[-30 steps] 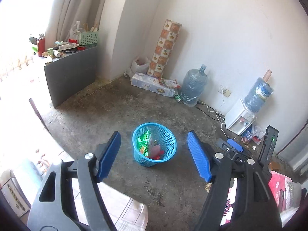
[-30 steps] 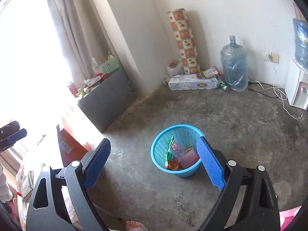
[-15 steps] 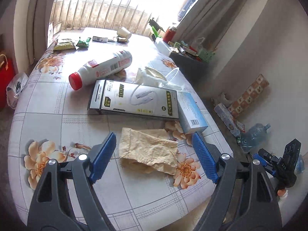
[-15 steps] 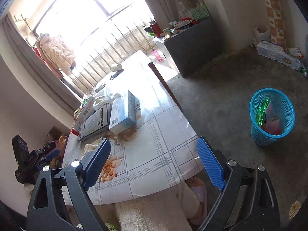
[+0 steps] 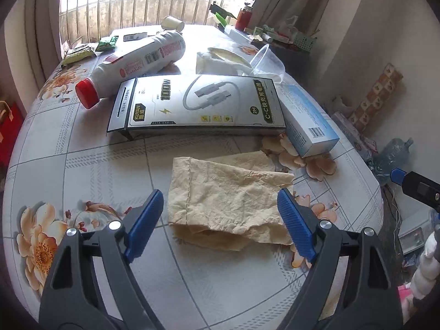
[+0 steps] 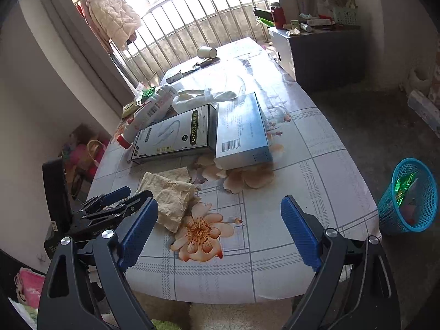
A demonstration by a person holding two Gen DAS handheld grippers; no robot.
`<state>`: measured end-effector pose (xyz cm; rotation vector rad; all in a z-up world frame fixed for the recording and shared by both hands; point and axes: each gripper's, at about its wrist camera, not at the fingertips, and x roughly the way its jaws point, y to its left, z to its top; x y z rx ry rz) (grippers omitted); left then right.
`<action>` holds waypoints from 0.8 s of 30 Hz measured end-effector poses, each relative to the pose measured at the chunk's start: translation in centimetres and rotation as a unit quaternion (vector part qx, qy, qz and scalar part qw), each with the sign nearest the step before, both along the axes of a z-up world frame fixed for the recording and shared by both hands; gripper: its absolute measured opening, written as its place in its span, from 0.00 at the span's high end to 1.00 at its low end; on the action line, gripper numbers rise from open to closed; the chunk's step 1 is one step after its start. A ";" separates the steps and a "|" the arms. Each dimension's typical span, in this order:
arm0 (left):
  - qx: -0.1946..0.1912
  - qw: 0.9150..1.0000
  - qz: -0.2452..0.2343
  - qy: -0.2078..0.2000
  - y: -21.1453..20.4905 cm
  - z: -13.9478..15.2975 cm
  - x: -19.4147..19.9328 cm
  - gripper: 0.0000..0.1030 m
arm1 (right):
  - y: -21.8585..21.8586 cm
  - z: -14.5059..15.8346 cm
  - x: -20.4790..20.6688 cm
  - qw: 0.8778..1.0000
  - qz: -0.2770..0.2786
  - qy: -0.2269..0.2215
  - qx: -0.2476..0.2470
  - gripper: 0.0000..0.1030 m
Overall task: Collect trash
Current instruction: 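Return both tools to the table toward the beige cloth and blue-white box, then grasp the beige cloth with the left tool while the right tool grasps the blue-white box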
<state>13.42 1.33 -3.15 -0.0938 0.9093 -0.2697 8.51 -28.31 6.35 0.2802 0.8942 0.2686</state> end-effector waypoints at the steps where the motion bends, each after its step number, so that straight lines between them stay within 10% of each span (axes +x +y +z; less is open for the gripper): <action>1: 0.017 1.000 -0.004 -0.005 -0.5 -0.2 0.0 0.22 | 0.2 0.3 0.4 1.000 0.000 -0.003 -0.012 0.14; 13: 0.090 0.995 -0.026 -0.022 -1.9 -1.7 -0.1 0.40 | 3.2 -1.9 10.7 0.992 0.036 0.018 -0.118 0.11; 24: 0.080 0.996 -0.020 -0.032 -0.5 -1.4 -0.1 0.80 | 3.9 -5.9 15.4 0.990 0.048 0.079 -0.110 0.11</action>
